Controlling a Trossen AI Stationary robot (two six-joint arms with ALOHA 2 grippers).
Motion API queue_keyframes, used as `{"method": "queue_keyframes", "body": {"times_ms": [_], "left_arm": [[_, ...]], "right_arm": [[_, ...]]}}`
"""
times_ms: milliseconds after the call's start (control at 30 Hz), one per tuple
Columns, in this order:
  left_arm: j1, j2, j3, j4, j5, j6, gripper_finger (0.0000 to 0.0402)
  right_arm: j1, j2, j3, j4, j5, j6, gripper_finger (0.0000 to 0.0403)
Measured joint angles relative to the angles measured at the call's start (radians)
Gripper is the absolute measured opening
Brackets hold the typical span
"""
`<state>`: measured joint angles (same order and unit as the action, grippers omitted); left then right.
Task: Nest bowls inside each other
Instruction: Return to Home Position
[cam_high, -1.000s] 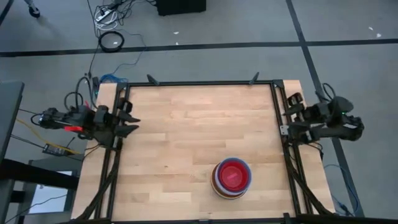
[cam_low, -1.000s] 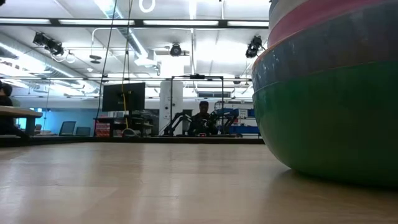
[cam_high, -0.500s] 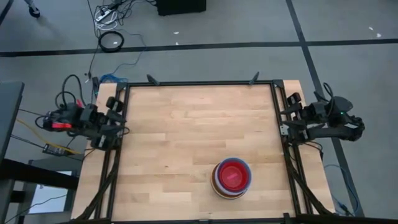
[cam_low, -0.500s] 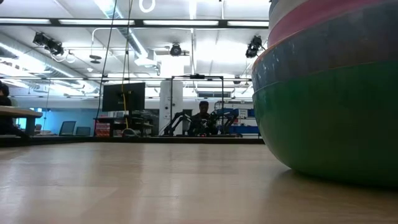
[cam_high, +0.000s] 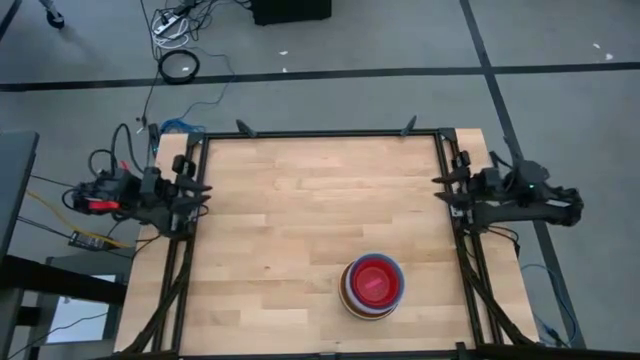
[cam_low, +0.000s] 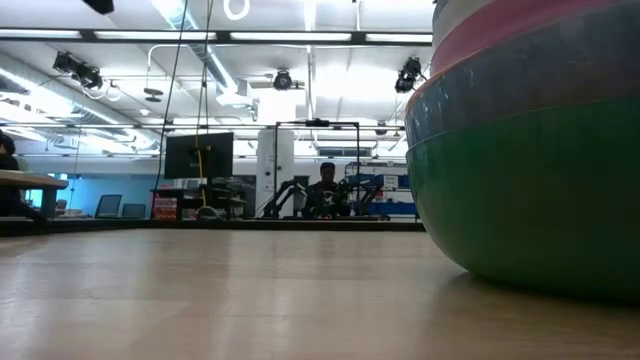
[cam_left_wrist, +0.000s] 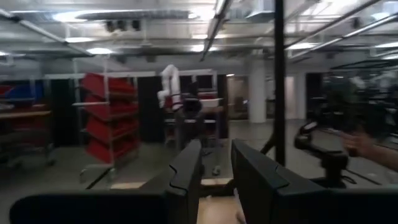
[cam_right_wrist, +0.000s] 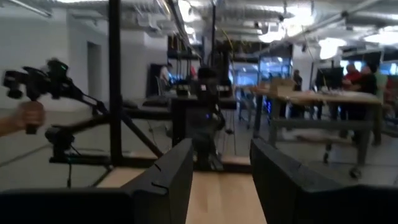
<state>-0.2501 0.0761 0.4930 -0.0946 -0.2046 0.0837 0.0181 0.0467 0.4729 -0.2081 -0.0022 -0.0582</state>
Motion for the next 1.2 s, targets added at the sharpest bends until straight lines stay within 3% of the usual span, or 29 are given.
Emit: {"method": "queue_keyframes", "body": {"times_ms": [300,533,767,1133,1200], "left_arm": [[0.001,-0.011,-0.101,-0.006,-0.145,0.088,0.0096],[0.001,-0.010,-0.246,0.117,-0.152,0.090,0.0096],[0.002,-0.010,-0.329,0.232,-0.361,0.096,0.0096],[0.002,-0.010,-0.331,0.231,-0.422,0.139,0.0096],[0.002,-0.010,-0.331,0.229,-0.374,0.164,0.0096]], "right_arm": [[-0.016,0.013,-0.105,0.076,0.046,-0.017,0.0149],[-0.047,0.026,-0.171,0.089,0.058,0.014,0.0149],[-0.089,0.031,-0.230,0.098,0.089,0.038,0.0149],[-0.139,0.030,-0.266,0.095,0.088,0.039,0.0149],[-0.143,0.030,-0.266,0.096,0.084,0.044,0.0149]]}}
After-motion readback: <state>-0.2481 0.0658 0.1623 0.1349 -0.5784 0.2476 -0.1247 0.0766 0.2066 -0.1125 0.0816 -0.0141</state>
